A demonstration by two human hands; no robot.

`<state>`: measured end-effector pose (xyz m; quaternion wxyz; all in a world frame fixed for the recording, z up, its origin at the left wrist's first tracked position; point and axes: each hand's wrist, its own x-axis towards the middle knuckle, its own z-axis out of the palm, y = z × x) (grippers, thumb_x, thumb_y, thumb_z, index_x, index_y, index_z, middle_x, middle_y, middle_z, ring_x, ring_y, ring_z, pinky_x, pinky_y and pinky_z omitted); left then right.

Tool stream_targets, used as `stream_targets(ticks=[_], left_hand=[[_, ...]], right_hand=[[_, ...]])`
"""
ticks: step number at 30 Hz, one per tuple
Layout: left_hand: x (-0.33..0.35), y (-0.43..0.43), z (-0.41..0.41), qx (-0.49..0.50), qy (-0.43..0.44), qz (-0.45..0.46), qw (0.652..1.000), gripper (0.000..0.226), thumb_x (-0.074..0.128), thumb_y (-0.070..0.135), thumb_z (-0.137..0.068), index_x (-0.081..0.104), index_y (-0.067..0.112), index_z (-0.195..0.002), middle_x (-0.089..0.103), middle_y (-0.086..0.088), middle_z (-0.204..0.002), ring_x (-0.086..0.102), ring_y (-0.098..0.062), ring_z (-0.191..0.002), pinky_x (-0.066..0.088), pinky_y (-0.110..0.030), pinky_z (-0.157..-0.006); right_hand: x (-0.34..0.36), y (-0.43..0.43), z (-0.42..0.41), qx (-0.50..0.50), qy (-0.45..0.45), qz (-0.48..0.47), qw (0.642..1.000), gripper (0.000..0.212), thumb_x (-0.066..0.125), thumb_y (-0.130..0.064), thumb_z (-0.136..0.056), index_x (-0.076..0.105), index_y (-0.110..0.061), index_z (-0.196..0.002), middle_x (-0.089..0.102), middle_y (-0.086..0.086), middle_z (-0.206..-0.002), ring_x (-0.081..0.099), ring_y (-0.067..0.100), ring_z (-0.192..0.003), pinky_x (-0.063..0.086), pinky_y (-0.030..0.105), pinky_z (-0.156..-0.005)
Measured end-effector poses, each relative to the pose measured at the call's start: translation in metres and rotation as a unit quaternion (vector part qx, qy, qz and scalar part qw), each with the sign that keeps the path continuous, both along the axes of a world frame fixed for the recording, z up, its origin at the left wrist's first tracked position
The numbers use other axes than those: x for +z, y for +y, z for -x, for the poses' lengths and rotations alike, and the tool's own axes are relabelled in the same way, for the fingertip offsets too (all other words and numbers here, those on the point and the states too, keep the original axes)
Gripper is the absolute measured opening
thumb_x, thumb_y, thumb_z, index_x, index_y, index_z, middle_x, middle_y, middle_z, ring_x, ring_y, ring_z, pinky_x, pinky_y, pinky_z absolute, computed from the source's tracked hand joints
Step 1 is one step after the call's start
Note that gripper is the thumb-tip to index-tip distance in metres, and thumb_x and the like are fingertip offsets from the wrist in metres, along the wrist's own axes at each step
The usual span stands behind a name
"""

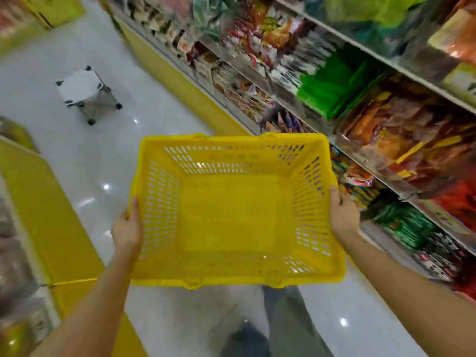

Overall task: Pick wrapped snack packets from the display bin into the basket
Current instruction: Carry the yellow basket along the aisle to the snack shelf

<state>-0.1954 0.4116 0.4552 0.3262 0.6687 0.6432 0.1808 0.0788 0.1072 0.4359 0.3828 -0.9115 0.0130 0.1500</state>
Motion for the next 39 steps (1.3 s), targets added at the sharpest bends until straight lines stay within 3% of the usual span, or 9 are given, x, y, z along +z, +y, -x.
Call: stream_targets(ticks=[2, 8, 15, 19, 21, 27, 30, 34, 39], left_hand=[[0.007, 0.023, -0.003, 0.026, -0.006, -0.012, 1.000, 0.057, 0.034, 0.041, -0.099, 0.062, -0.008, -0.102, 0.059, -0.036, -0.106, 0.054, -0.046, -0.107, 0.040, -0.046, -0.085], [0.023, 0.086, -0.005, 0.115, -0.034, -0.032, 0.992, 0.054, 0.032, 0.037, -0.101, 0.061, -0.009, -0.097, 0.059, -0.035, -0.103, 0.055, -0.044, -0.101, 0.038, -0.045, -0.082], [0.031, 0.186, 0.016, 0.208, -0.094, -0.031, 0.973, 0.054, 0.034, 0.034, -0.101, 0.055, -0.014, -0.089, 0.056, -0.040, -0.097, 0.053, -0.047, -0.095, 0.037, -0.048, -0.077], [0.038, 0.261, 0.022, 0.240, -0.130, -0.017, 0.962, 0.055, 0.036, 0.033, -0.100, 0.053, -0.019, -0.102, 0.052, -0.042, -0.111, 0.053, -0.045, -0.105, 0.038, -0.049, -0.085], [0.042, 0.302, 0.023, 0.248, -0.133, -0.021, 0.959, 0.056, 0.036, 0.032, -0.100, 0.049, -0.022, -0.106, 0.050, -0.043, -0.113, 0.047, -0.049, -0.111, 0.036, -0.050, -0.089], [0.050, 0.425, 0.004, 0.254, -0.132, -0.031, 0.958, 0.048, 0.037, 0.028, -0.100, 0.044, -0.003, -0.065, 0.042, -0.033, -0.073, 0.035, -0.023, -0.072, 0.020, -0.030, -0.059], [0.050, 0.487, -0.008, 0.249, -0.143, -0.030, 0.958, 0.048, 0.037, 0.027, -0.101, 0.054, -0.014, -0.082, 0.049, -0.033, -0.081, 0.038, -0.021, -0.076, 0.021, -0.027, -0.060], [0.052, 0.561, -0.021, 0.249, -0.115, -0.024, 0.961, 0.045, 0.033, 0.031, -0.101, 0.054, -0.006, -0.087, 0.055, -0.031, -0.094, 0.046, -0.026, -0.084, 0.033, -0.039, -0.076], [0.051, 0.647, -0.028, 0.259, -0.106, -0.025, 0.960, 0.053, 0.030, 0.034, -0.101, 0.056, -0.011, -0.110, 0.056, -0.031, -0.117, 0.051, -0.039, -0.111, 0.035, -0.039, -0.086]], right_hand=[[0.010, 0.044, -0.025, 0.043, -0.015, -0.009, 0.999, 0.051, 0.036, -0.039, -0.098, 0.055, 0.004, -0.117, 0.057, 0.030, -0.118, 0.052, 0.043, -0.111, 0.040, 0.041, -0.085], [0.036, 0.179, -0.077, 0.126, -0.062, 0.012, 0.990, 0.048, 0.034, -0.041, -0.098, 0.057, 0.001, -0.094, 0.059, 0.034, -0.105, 0.054, 0.046, -0.102, 0.039, 0.044, -0.081], [0.056, 0.355, -0.089, 0.235, -0.076, -0.030, 0.968, 0.054, 0.029, -0.045, -0.098, 0.059, -0.003, -0.114, 0.059, 0.027, -0.116, 0.052, 0.041, -0.109, 0.039, 0.043, -0.083], [0.067, 0.450, -0.087, 0.263, -0.084, -0.044, 0.960, 0.048, 0.029, -0.045, -0.098, 0.041, -0.014, -0.063, 0.051, 0.011, -0.068, 0.048, 0.030, -0.069, 0.025, 0.034, -0.063], [0.074, 0.495, -0.088, 0.272, -0.094, -0.042, 0.957, 0.046, 0.030, -0.045, -0.098, 0.029, -0.024, -0.057, 0.037, -0.001, -0.057, 0.036, 0.019, -0.055, 0.023, 0.034, -0.057], [0.079, 0.619, -0.105, 0.282, -0.112, -0.043, 0.952, 0.042, 0.031, -0.042, -0.099, 0.030, -0.031, -0.058, 0.037, -0.006, -0.058, 0.037, 0.016, -0.058, 0.025, 0.032, -0.057], [0.074, 0.680, -0.121, 0.280, -0.107, -0.058, 0.952, 0.046, 0.030, -0.043, -0.099, 0.041, -0.017, -0.062, 0.053, 0.010, -0.067, 0.050, 0.029, -0.073, 0.030, 0.037, -0.062], [0.072, 0.766, -0.139, 0.300, -0.099, -0.058, 0.947, 0.055, 0.028, -0.046, -0.098, 0.061, -0.002, -0.108, 0.059, 0.027, -0.113, 0.052, 0.041, -0.107, 0.038, 0.043, -0.087], [0.072, 0.875, -0.153, 0.333, -0.092, -0.053, 0.937, 0.058, 0.027, -0.049, -0.098, 0.061, -0.002, -0.104, 0.060, 0.023, -0.105, 0.054, 0.038, -0.102, 0.036, 0.039, -0.075]])
